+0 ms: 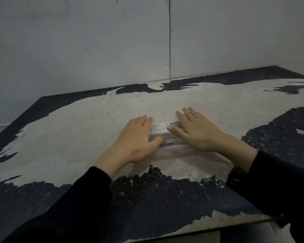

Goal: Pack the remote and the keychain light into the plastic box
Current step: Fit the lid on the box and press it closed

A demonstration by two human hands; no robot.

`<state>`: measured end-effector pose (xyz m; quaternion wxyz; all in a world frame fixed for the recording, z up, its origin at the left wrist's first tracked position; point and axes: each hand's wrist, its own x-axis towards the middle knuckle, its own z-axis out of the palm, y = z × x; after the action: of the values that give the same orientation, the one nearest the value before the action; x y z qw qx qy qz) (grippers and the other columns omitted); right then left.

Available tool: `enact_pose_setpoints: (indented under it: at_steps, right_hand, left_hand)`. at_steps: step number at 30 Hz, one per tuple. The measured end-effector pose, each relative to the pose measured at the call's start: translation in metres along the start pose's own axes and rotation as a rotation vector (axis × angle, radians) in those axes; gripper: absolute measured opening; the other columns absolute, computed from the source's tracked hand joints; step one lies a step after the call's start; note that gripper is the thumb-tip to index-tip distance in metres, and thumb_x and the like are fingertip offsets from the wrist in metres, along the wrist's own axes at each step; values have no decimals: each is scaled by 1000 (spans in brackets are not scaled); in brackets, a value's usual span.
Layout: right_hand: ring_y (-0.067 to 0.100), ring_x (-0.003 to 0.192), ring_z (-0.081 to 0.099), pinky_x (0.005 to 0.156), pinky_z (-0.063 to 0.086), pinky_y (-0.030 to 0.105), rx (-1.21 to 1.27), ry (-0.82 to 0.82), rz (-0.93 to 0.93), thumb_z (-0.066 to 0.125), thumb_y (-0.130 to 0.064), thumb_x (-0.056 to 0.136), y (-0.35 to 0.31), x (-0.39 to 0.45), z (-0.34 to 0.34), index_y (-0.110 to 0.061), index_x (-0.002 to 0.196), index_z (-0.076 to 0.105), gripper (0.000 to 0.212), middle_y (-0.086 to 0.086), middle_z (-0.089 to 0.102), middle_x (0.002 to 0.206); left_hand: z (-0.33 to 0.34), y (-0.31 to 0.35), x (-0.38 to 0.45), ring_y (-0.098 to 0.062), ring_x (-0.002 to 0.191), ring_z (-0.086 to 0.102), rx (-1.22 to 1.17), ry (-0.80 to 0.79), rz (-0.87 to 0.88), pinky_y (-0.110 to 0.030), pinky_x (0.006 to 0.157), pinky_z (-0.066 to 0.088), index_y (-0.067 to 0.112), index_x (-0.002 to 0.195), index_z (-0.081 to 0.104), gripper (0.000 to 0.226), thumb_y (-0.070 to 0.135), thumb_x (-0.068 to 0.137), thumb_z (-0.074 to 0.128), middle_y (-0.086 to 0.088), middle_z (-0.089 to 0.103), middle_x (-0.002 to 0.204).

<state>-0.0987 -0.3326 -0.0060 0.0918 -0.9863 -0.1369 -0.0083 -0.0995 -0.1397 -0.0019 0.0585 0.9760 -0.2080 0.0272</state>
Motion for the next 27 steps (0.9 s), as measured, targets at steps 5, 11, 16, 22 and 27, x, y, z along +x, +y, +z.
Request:
enact_pose_setpoints:
  at_steps: [5, 11, 16, 22, 27]
  right_hand:
    - [26, 147, -7, 119, 1, 44, 13, 4, -48, 4, -72, 80, 2, 2, 2, -38, 147, 6, 75, 12, 2, 160]
    - [26, 136, 31, 112, 23, 42, -33, 60, -174, 12, -64, 85, 7, 11, 2, -25, 145, 21, 73, 10, 38, 146]
    - [22, 128, 39, 108, 30, 42, 62, 123, -150, 11, -71, 80, 6, 6, 0, -27, 140, 34, 77, 6, 46, 140]
    - [16, 132, 41, 102, 39, 38, 80, 187, -205, 14, -74, 79, -7, -12, -5, -25, 131, 49, 80, 3, 46, 145]
    - [19, 131, 42, 106, 35, 39, 28, 216, -250, 23, -64, 83, -1, -14, 4, -31, 132, 45, 63, 3, 46, 144]
  left_hand:
    - [8, 10, 18, -26, 142, 17, -9, 30, 18, -44, 117, 12, 11, 145, 18, 65, 49, 91, 19, -15, 22, 154]
    - [7, 4, 23, -22, 141, 21, -53, 9, 156, -38, 116, 15, 13, 147, 14, 70, 51, 88, 16, -10, 24, 154]
    - [9, 2, 21, -21, 129, 37, -290, 102, 113, -38, 110, 24, 18, 142, 33, 68, 51, 83, 26, -5, 43, 142]
    - [13, 6, 20, -19, 138, 26, -220, 116, 72, -40, 116, 15, 21, 144, 29, 57, 46, 92, 27, -2, 32, 151]
    - [18, 7, 23, -17, 139, 27, -234, 161, 67, -39, 115, 16, 22, 141, 34, 49, 39, 96, 29, -1, 36, 150]
